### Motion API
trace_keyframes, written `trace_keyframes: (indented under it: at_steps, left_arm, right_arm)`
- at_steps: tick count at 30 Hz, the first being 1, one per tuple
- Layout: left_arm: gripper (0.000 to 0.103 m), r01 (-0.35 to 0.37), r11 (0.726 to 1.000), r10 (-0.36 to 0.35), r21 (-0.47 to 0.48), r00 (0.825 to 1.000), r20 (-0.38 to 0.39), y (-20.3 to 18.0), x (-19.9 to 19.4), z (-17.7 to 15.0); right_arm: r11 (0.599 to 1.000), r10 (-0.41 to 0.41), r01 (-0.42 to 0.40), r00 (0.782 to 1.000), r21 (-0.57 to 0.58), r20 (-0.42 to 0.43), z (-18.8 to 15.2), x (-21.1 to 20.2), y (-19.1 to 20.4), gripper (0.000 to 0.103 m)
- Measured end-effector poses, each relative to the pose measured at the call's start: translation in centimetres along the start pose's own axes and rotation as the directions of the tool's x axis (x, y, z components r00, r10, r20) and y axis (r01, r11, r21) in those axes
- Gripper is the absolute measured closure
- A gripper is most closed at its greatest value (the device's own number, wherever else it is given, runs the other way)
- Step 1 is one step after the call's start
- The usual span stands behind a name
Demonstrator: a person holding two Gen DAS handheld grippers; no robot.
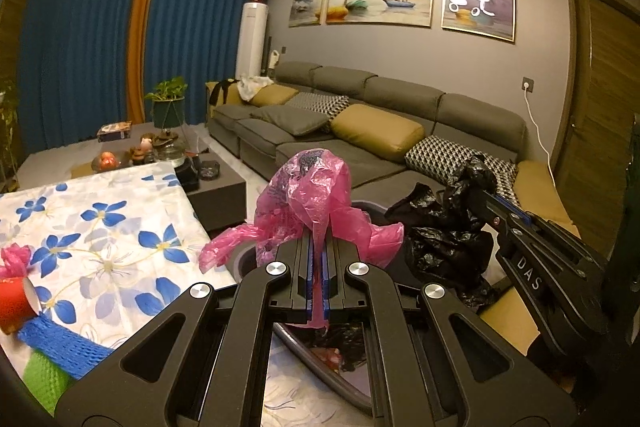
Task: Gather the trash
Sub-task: 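Carry the pink bag and black bag to the grey bin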
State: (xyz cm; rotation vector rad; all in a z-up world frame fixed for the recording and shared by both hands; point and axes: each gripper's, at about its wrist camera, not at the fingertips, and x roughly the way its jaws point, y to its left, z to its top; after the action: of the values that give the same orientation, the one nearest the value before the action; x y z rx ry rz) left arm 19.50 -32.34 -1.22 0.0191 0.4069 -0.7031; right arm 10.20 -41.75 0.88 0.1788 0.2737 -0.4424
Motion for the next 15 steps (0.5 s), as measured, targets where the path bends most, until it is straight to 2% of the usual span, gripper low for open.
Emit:
trace_keyframes:
  at_steps: [11,12,13,14,15]
  left_arm:
    - [0.1,0.043,0.999,-0.044,-0.013,0.999,-0.022,0.2,1.7,-0.2]
    - [0.099,0.054,0.998,-0.054,-0.016,0.998,-0.028,0.2,1.8,-0.2]
    - [0.092,0.063,0.998,-0.063,-0.017,0.997,-0.034,0.4,2.1,-0.2]
    - [0.076,0.057,0.998,-0.057,-0.018,0.998,-0.039,0.6,2.2,-0.3]
    - [0.064,0.042,0.999,-0.043,-0.017,0.998,-0.039,0.7,2.3,-0.4]
  right_arm:
    - [1.0,-0.008,0.008,1.0,0.005,-0.026,0.1,1.4,-0.5,0.097]
    - [1.0,-0.008,0.008,1.0,0.01,-0.029,0.1,1.5,-0.5,0.094]
    - [1.0,-0.003,0.004,1.0,0.017,-0.031,0.1,1.5,-0.6,0.083]
    - [1.0,-0.004,0.004,0.999,0.021,-0.032,0.3,1.6,-0.7,0.078]
    - [1.0,-0.005,0.005,1.0,0.024,-0.029,0.3,1.6,-0.8,0.071]
